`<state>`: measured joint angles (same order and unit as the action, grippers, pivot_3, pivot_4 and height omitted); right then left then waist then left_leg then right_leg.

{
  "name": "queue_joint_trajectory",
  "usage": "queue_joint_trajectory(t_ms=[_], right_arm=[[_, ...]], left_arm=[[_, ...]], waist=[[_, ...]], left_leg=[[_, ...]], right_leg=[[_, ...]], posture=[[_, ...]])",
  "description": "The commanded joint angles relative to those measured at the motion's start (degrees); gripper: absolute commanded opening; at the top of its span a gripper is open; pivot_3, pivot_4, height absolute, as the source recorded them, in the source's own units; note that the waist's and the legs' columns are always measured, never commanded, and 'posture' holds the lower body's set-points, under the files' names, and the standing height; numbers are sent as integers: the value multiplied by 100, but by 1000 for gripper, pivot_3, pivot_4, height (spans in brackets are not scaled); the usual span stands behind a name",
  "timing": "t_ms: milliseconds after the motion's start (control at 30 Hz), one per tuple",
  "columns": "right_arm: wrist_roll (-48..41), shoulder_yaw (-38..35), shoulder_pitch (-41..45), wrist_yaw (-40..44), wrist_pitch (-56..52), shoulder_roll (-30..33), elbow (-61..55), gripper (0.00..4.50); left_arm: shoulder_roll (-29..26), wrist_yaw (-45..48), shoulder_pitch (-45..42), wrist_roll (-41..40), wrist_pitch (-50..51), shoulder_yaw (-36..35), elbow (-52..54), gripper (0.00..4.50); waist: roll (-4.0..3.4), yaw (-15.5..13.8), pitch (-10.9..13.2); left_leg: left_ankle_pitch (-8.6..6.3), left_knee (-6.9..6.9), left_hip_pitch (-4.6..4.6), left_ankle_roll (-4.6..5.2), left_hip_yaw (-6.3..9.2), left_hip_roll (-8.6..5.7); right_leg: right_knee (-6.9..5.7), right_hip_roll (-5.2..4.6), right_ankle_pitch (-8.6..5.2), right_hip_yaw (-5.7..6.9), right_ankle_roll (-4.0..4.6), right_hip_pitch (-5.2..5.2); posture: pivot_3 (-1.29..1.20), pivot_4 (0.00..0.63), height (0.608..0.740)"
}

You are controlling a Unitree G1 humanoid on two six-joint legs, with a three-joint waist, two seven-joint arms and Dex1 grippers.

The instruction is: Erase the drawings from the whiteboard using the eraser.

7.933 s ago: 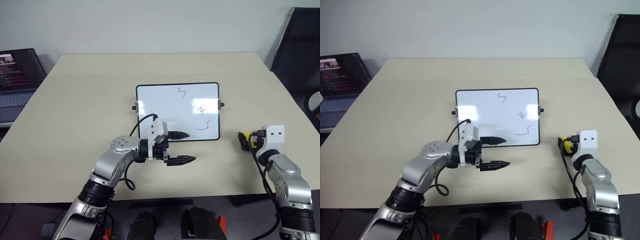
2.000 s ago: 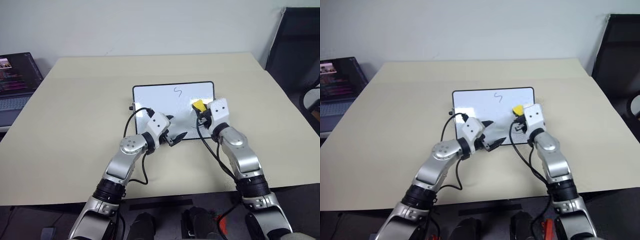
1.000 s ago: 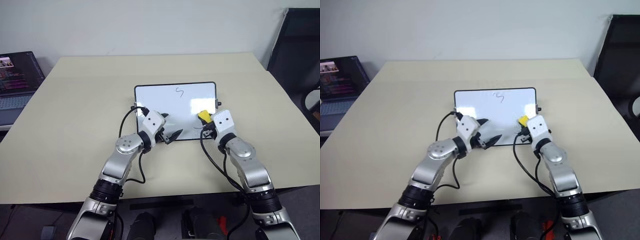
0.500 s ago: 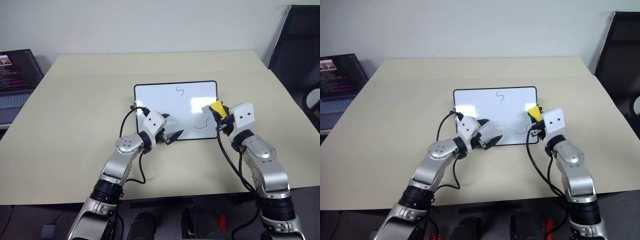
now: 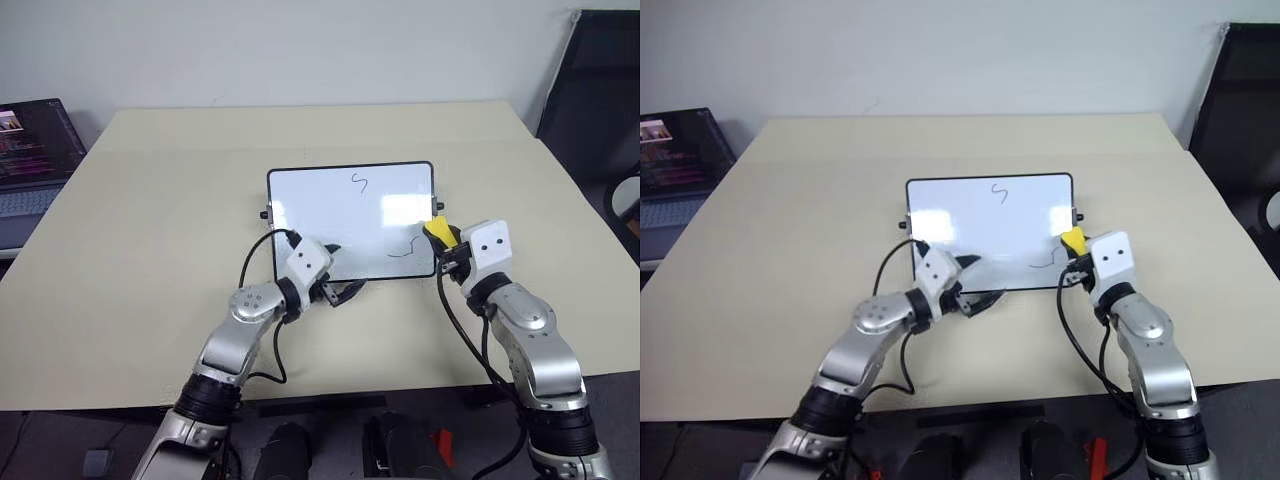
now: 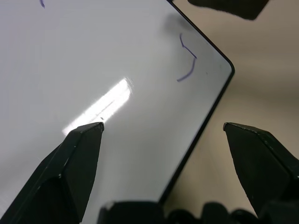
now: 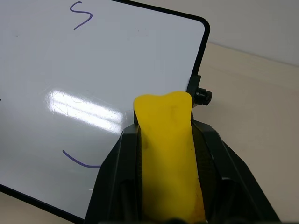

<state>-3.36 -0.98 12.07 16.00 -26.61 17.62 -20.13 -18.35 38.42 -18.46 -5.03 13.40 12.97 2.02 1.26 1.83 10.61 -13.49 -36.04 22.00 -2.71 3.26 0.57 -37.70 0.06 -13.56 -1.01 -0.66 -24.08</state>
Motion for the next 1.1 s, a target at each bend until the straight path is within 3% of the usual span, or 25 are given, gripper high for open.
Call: queue_joint_trajectory(t_ms=[33,533,800,1100], right_arm=[[-7,-49,35,-7,139,30,-260,1129],[168,555,560,29,751,-274,592,1129],[837,950,703,-43,297,18,1185,1129],[1010,978,429,8,-26,91,855,1129]], left_arm=[[-40,82,108,14,47,138,433,4500],[-29,-21,1,-16,219,91,414,4500],[-90,-64,-124,-22,291,10,399,4500],[-59,-93,-36,-28,347,59,512,4500]], waist=[[0,-3,0],[0,-3,0],[0,-9,0],[2,-9,-1]], left_leg=[[0,-1,0,0,0,0],[0,-1,0,0,-1,-1],[0,-2,-3,0,-2,-2],[1,-8,-9,1,-2,-2]], right_leg=[[-1,0,0,1,0,0],[-1,1,0,0,0,0],[-1,0,1,-1,0,3],[-8,0,1,-2,-1,9]], posture=[[0,150,740],[0,150,740],[0,150,740],[0,150,740]])
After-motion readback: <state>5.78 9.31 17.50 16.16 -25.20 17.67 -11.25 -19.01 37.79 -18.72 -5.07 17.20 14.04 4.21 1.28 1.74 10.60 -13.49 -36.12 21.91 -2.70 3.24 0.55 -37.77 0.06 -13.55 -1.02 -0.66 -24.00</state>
